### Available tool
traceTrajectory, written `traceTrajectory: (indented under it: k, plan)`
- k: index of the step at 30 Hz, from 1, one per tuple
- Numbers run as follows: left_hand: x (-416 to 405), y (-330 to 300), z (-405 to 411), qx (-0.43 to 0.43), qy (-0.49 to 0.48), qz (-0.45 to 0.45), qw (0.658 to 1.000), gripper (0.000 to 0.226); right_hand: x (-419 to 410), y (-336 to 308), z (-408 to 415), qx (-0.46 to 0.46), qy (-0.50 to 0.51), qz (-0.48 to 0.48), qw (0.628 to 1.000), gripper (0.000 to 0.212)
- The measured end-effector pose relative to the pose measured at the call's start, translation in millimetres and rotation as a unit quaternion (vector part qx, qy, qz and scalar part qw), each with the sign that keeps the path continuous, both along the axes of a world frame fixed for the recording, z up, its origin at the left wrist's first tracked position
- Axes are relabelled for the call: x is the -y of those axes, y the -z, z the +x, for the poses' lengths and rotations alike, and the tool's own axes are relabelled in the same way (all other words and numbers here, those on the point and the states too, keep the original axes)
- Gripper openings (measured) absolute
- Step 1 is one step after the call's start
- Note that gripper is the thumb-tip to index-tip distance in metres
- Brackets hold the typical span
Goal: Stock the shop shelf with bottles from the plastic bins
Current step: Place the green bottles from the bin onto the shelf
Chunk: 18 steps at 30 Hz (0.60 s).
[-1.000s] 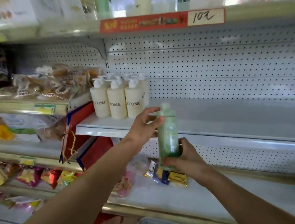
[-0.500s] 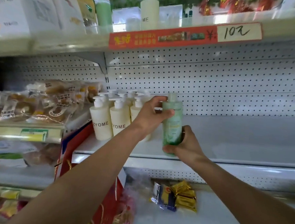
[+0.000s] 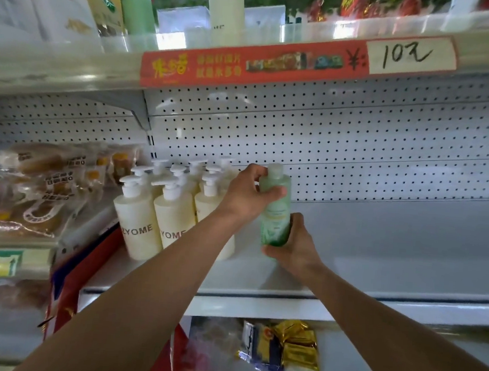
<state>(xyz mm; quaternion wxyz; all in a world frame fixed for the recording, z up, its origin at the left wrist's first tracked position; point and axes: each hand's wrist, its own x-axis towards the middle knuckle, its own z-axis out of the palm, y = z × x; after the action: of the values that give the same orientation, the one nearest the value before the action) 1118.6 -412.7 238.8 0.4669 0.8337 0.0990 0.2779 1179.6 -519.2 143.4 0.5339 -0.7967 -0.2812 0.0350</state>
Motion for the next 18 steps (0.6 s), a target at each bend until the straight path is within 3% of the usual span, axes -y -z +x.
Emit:
traceTrajectory:
  k: [18]
  plan:
    - [-34,-8,81,-0.109,-0.087,0.039,0.989,0.041,-55,-5,55,-0.039,0.005,-0.013,0.999,0.058]
